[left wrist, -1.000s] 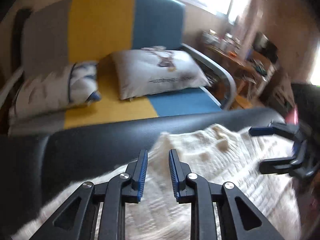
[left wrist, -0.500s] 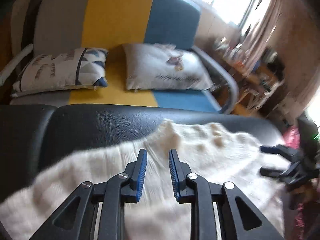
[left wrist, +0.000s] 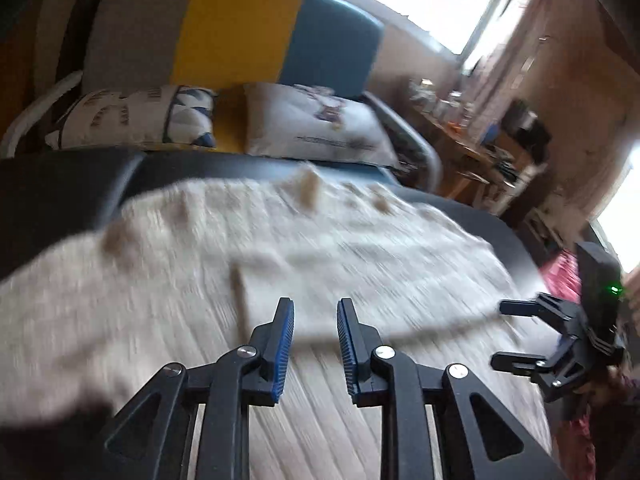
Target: Fold clothes
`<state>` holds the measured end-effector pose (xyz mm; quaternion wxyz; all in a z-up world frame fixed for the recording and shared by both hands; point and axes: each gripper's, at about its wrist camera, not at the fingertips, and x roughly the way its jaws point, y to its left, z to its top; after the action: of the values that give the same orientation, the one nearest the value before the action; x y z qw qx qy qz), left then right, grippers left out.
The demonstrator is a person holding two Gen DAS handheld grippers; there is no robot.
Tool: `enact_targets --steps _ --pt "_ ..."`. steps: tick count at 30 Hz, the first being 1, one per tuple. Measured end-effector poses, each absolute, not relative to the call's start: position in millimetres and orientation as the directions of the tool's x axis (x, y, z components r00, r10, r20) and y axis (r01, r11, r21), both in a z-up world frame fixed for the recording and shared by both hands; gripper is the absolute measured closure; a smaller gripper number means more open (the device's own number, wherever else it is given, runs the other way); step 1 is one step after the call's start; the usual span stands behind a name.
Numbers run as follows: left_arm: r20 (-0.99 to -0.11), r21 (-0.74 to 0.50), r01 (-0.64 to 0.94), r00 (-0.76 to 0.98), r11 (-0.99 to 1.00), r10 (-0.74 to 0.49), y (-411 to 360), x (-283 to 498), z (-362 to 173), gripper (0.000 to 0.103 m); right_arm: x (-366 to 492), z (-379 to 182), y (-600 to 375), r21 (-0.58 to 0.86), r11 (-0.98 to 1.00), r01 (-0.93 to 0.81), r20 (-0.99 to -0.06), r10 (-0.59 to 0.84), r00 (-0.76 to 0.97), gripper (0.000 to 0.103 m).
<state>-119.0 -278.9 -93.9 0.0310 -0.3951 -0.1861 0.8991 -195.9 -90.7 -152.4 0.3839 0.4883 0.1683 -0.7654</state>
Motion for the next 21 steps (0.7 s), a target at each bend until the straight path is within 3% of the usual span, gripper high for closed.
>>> enact_targets --steps 9,13,16,21 --pt "-0.790 -0.317 0.161 -0.590 -0.935 0.167 -243 -13 -137 0.082 -109 -172 -25 0.128 -0.723 0.679 -0.902 -0.370 -0.224 0.000" --pt "-0.733 -0.393 0.173 -0.652 -0.903 0.194 -253 -3 -141 0.083 -105 -170 -8 0.174 -0.749 0.639 -0.857 -0.435 -0.277 0.000" --pt "-0.722 -0.438 0.212 -0.662 -0.874 0.202 -253 9 -127 0.081 -103 -160 -17 0.130 -0.774 0.620 -0.876 -0.382 -0.294 0.000" --pt "-0.712 -0.416 0.187 -0.676 -0.890 0.190 -243 43 -118 0.081 -62 -138 -41 0.092 -0.716 0.692 -0.849 -0.420 -0.322 0.000"
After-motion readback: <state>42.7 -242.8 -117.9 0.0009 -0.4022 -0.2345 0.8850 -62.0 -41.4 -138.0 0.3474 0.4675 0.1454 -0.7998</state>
